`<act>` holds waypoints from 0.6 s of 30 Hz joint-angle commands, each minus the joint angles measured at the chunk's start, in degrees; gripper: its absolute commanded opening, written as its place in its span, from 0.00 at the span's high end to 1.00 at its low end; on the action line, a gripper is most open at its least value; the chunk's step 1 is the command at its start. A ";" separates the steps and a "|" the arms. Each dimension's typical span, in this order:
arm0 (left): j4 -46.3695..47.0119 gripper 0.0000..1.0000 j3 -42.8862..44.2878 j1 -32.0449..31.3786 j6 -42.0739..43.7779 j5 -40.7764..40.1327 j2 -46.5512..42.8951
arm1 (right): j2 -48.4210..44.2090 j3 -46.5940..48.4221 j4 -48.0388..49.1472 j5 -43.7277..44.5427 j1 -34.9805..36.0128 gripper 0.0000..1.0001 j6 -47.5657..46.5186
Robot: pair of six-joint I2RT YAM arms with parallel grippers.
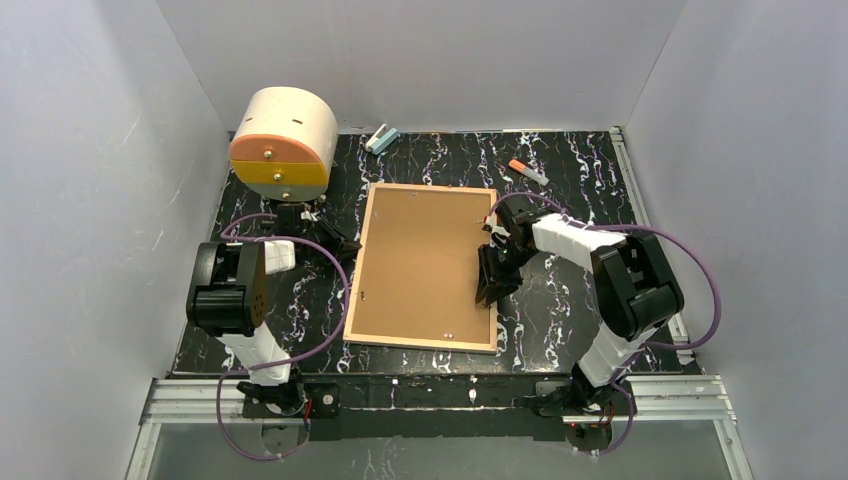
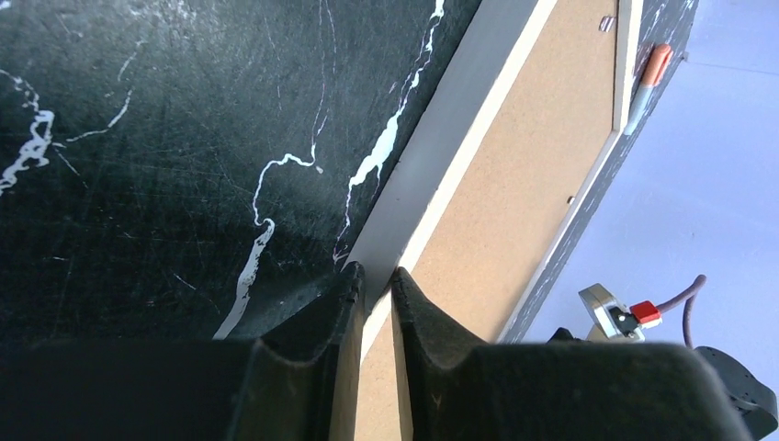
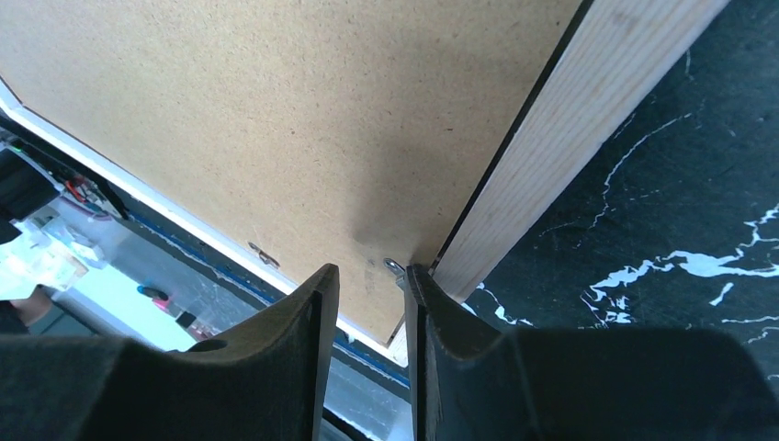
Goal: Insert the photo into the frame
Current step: Install the photo frame at the center of the board.
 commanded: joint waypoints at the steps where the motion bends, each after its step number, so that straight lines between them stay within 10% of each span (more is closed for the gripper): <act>1: -2.62 1.00 -1.79 -0.43 0.39 -3.79 1.40 | -2.83 -1.22 -2.25 3.23 1.11 0.59 -0.27; 18: -7.91 1.00 -2.89 -0.83 0.05 -8.75 2.12 | -3.43 -4.45 -1.52 -11.58 1.64 0.58 3.13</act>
